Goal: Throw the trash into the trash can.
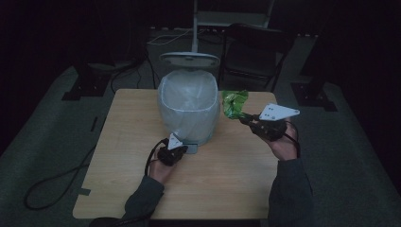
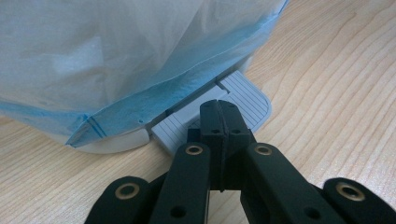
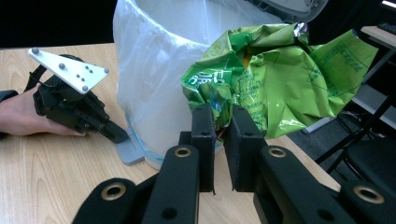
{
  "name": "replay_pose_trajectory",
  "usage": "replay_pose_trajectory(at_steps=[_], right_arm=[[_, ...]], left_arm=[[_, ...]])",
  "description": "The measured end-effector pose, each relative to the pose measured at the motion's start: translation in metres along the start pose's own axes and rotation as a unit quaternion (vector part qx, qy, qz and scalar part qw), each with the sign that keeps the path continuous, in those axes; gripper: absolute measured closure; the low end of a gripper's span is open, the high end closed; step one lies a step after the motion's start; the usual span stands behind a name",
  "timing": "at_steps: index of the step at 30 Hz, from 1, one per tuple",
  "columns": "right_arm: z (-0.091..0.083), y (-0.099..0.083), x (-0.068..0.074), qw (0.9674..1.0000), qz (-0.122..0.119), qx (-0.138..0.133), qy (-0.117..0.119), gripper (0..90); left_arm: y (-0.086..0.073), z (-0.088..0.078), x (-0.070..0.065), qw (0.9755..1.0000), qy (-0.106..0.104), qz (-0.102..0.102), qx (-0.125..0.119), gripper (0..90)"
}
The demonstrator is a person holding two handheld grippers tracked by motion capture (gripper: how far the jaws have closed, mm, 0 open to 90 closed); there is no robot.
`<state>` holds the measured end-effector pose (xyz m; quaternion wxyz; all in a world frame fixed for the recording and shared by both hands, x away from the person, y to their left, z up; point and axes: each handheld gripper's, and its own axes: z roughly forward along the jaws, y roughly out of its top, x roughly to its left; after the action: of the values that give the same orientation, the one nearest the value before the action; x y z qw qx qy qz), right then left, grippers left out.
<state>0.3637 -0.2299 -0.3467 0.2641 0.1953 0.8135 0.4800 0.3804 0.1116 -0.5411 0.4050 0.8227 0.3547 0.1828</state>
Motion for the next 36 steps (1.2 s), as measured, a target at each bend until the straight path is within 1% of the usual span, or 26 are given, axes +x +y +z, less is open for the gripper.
replay_pose_trajectory(at_steps=[16,18,28,36], right_arm=[[0.007,0.014,0.001,0.9999,-0.014,-0.006,0.003,82.2],[0.008,0.019,0.001,0.9998,-0.016,-0.011,0.003,82.1],[0.012,0.033,0.001,0.9995,-0.024,-0.016,0.008,82.1],[0.02,0.045,0.001,0.9991,-0.037,-0.013,0.015,82.1]], left_arm=[[0.0,0.0,0.0,1.0,0.0,0.0,0.0,90.0],[0.0,0.0,0.0,1.0,0.0,0.0,0.0,90.0],[0.0,0.0,0.0,1.0,0.0,0.0,0.0,90.0],[0.0,0.0,0.0,1.0,0.001,-0.001,-0.001,90.0]])
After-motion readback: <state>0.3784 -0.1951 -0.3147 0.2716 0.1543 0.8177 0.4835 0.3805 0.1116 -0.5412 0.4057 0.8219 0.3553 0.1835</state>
